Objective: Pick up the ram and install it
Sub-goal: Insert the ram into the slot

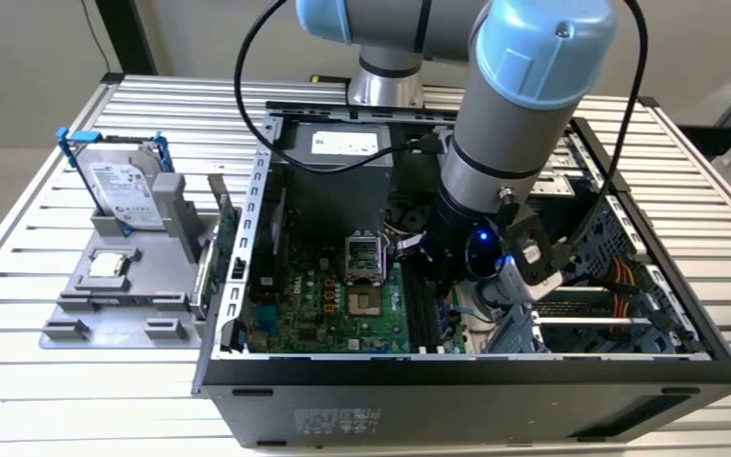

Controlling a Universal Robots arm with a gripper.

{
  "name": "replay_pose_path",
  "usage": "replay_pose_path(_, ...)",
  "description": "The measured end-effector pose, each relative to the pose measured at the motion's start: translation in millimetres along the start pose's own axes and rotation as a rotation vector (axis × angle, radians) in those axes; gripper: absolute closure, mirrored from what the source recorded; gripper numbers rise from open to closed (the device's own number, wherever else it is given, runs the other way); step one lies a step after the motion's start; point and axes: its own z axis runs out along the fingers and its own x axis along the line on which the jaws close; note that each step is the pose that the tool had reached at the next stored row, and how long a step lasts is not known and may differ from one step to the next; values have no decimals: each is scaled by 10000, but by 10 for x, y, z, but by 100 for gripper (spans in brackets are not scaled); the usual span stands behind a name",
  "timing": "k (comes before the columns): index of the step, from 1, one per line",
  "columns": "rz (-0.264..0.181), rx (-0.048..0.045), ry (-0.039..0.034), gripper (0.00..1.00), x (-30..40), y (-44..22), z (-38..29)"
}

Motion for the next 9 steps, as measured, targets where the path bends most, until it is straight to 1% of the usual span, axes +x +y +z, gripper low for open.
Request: replay_pose_path(9,0,-1,0,100,15,0,14)
